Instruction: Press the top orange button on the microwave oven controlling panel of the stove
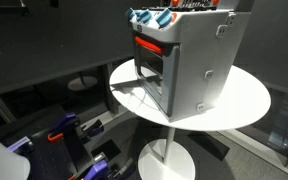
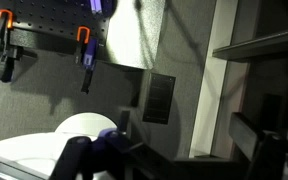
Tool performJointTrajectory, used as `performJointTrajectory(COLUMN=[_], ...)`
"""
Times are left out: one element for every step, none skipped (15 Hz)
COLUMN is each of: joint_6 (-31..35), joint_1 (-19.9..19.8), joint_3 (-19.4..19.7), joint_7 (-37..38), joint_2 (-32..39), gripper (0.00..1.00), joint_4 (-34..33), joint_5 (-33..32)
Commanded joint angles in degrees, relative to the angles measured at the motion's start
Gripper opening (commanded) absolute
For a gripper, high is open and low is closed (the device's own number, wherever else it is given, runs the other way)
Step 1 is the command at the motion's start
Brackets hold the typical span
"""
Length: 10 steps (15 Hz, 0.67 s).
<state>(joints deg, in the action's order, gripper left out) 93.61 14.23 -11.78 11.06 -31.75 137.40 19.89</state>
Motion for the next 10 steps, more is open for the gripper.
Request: performJointTrajectory(joint_6=[-0.2,-0.2,-0.2,-0.2,-0.2,-0.3,-0.3,-0.3,-0.2,-0.1], joint_1=[-0.9,-0.9,-0.9,-0.9,-1.2,-1.5,-1.8,-2.2,-2.6,-3.1], joint_3=[-0.7,-0.7,-0.7,-0.7,-0.7,-0.7,-0.7,-0.6,-0.7,-0.6], joint_7=[-0.4,-0.4,-0.4,-0.4,-0.2,0.0,0.1,0.2,0.4,0.5], joint_2=[-0.1,-0.1,-0.1,-0.1,0.0,0.3,0.5,0.6,0.8,1.1], gripper=[1.0,1.0,1.0,1.0,1.0,1.0,1.0,1.0,1.0,1.0], joint_4=[-0.1,-0.1,-0.1,-0.1,-0.5,-1.7,-2.4,-3.5,-4.8,-6.2], joint_5=[0.3,0.3,0.3,0.3,-0.1,-0.6,-1.0,-1.5,-2.2,-2.9])
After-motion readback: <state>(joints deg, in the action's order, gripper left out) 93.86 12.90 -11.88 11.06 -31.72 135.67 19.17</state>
